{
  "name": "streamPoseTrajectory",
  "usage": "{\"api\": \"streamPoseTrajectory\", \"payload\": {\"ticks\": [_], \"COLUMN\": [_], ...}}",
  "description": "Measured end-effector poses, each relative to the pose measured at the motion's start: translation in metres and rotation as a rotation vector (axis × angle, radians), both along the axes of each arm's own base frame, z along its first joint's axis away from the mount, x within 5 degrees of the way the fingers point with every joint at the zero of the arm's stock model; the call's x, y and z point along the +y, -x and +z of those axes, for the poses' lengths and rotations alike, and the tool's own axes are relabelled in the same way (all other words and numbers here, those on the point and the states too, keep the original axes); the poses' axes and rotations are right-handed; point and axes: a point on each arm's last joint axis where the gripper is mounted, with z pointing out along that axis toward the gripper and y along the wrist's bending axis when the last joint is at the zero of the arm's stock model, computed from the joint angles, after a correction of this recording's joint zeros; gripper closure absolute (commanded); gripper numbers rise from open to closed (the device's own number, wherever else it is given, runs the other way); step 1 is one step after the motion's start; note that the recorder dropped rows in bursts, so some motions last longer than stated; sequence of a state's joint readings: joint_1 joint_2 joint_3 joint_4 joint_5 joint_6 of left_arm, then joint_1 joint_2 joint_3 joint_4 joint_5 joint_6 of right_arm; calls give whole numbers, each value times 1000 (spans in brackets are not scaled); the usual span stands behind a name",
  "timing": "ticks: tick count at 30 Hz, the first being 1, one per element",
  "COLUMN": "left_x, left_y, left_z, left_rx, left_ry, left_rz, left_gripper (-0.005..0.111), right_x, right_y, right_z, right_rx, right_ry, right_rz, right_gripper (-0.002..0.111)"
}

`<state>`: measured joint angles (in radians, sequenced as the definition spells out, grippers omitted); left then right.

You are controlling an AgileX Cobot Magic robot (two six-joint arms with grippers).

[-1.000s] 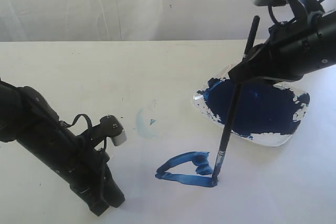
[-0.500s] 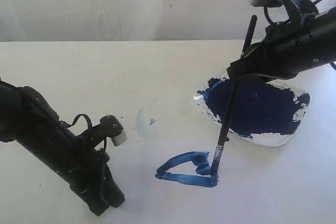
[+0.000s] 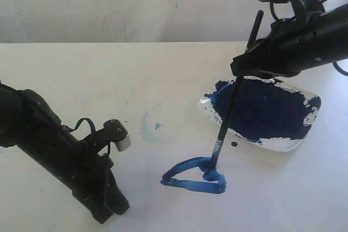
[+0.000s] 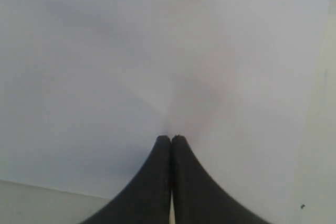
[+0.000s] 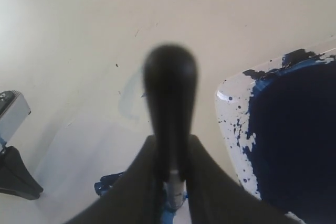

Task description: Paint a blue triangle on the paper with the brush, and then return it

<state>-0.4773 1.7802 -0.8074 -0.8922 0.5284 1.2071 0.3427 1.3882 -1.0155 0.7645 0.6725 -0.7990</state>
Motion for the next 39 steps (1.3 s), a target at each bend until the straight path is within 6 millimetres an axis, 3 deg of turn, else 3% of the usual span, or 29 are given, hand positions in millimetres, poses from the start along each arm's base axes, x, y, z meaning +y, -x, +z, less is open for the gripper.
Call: {"api": "streamPoseTrajectory", "payload": {"ticks": [10, 30, 39], "left_x": [0, 0, 0], "left_y": [0, 0, 0], "left_z": [0, 0, 0], "left_rx": [0, 0, 0], "left_ry": [0, 0, 0], "left_rz": [0, 0, 0], "left_gripper": [107, 107, 107], "right_x": [0, -8, -7], "right_y": [-2, 22, 23], "right_z": [1, 3, 3], "right_rx": [-15, 122, 126], "right_ry": [-7, 86, 83], "right_rz": [-13, 59, 61], "right_gripper": [108, 108, 108]}}
